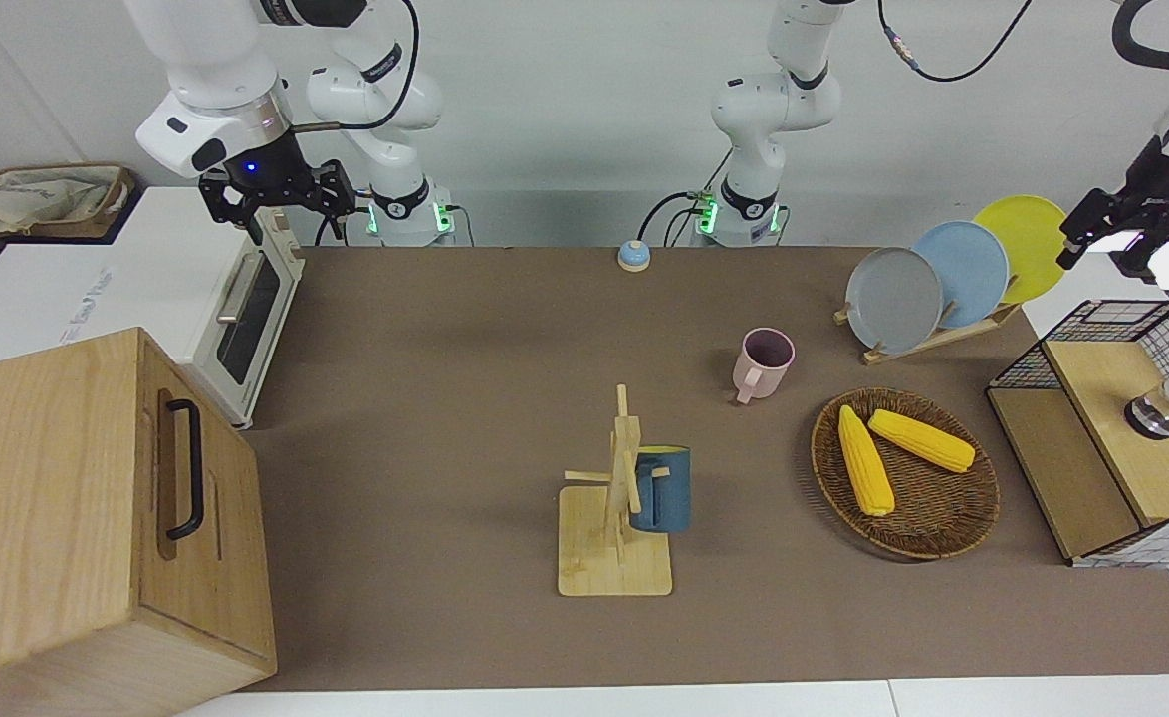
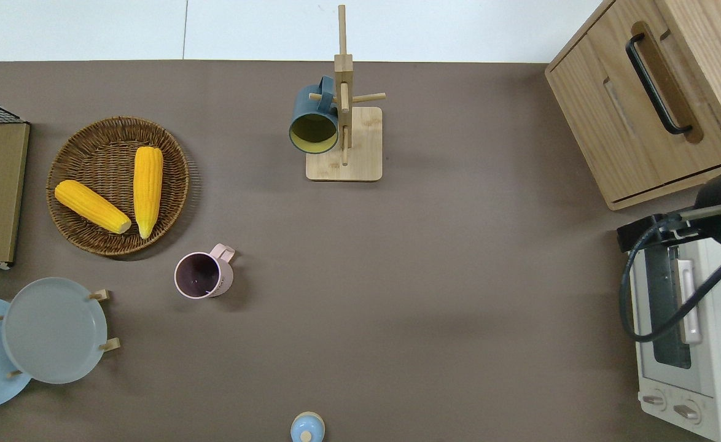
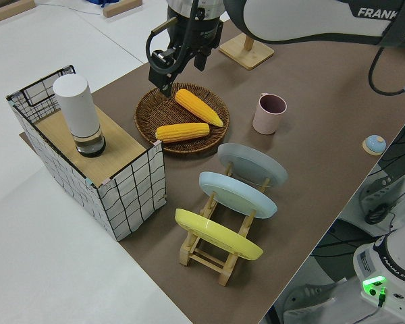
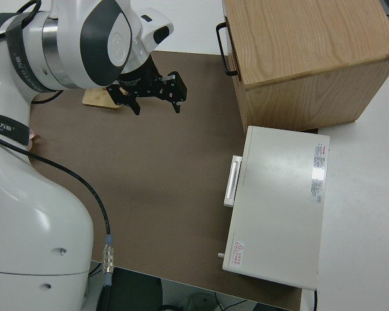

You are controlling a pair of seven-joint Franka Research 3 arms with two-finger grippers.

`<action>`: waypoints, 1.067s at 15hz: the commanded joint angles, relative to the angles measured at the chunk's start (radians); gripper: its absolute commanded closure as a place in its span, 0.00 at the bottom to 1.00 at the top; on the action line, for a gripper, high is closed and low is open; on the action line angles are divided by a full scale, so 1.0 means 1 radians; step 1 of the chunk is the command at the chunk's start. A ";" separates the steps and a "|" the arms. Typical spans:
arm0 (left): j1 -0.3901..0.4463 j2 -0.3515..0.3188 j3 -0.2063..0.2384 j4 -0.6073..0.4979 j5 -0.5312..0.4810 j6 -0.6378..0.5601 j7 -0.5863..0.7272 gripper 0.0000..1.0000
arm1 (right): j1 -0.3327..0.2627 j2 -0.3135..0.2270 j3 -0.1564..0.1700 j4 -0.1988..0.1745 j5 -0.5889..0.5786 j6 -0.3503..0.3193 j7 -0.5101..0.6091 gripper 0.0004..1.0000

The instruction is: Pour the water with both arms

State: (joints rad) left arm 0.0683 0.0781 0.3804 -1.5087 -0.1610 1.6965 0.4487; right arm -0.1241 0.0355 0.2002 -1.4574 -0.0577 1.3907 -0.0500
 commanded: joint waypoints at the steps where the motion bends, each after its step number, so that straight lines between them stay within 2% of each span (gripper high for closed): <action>1: -0.039 -0.057 -0.044 -0.027 0.095 -0.044 -0.059 0.00 | -0.006 -0.006 0.001 0.002 0.018 -0.001 -0.011 0.01; 5: -0.039 -0.070 -0.141 -0.024 0.143 -0.084 -0.103 0.00 | -0.005 -0.006 0.001 0.002 0.018 -0.001 -0.011 0.01; 12: -0.041 -0.080 -0.267 -0.019 0.152 -0.146 -0.235 0.00 | -0.005 -0.006 0.001 0.002 0.018 -0.001 -0.011 0.01; 14: -0.060 -0.090 -0.285 -0.021 0.150 -0.170 -0.271 0.00 | -0.005 -0.006 0.001 0.002 0.018 -0.001 -0.011 0.01; 16: -0.117 -0.092 -0.269 -0.022 0.155 -0.181 -0.272 0.00 | -0.006 -0.006 0.001 0.002 0.018 -0.001 -0.011 0.01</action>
State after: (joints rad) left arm 0.0211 0.0163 0.0987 -1.5109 -0.0368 1.5448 0.2079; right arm -0.1241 0.0355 0.2002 -1.4574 -0.0577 1.3907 -0.0500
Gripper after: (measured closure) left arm 0.000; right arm 0.009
